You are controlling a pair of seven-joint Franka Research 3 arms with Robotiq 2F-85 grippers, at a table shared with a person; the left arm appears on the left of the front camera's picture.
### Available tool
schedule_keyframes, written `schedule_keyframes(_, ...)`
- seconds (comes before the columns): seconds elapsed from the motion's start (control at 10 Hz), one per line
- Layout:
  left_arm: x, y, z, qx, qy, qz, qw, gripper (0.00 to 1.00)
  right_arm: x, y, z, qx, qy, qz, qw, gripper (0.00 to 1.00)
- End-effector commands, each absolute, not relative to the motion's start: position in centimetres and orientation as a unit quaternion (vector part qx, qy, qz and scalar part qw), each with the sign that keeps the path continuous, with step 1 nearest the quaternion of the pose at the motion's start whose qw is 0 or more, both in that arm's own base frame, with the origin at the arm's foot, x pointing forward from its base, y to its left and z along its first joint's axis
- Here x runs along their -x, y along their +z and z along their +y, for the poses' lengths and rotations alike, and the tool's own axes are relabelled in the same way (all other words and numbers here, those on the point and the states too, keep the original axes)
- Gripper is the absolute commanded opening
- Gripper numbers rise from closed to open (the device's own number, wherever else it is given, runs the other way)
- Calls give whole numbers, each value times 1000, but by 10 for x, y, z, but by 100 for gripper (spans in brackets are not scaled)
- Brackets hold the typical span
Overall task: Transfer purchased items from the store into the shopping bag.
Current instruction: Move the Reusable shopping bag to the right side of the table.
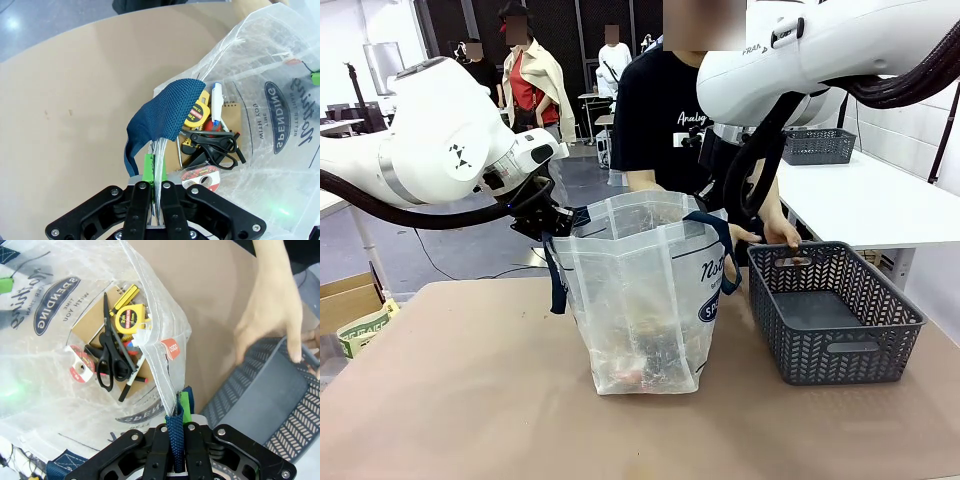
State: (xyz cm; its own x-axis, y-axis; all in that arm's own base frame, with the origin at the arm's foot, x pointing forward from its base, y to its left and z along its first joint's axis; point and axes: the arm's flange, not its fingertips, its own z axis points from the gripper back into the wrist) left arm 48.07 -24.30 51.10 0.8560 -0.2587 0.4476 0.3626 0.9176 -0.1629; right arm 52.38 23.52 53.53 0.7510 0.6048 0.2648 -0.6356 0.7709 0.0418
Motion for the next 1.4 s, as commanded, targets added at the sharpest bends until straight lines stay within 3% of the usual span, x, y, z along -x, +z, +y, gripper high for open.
schedule_keyframes(0.0,-480,513,-241,121,-161,-216,955,0,-524,536,235,-64,332,-119,934,0)
schedule_keyframes(0.6,-481,512,-247,126,-151,-221,955,0,-524,535,235,-65,332,-119,933,0)
schedule_keyframes(1.3,-488,520,-294,166,-148,-186,957,0,-542,539,291,-155,175,-118,965,0)
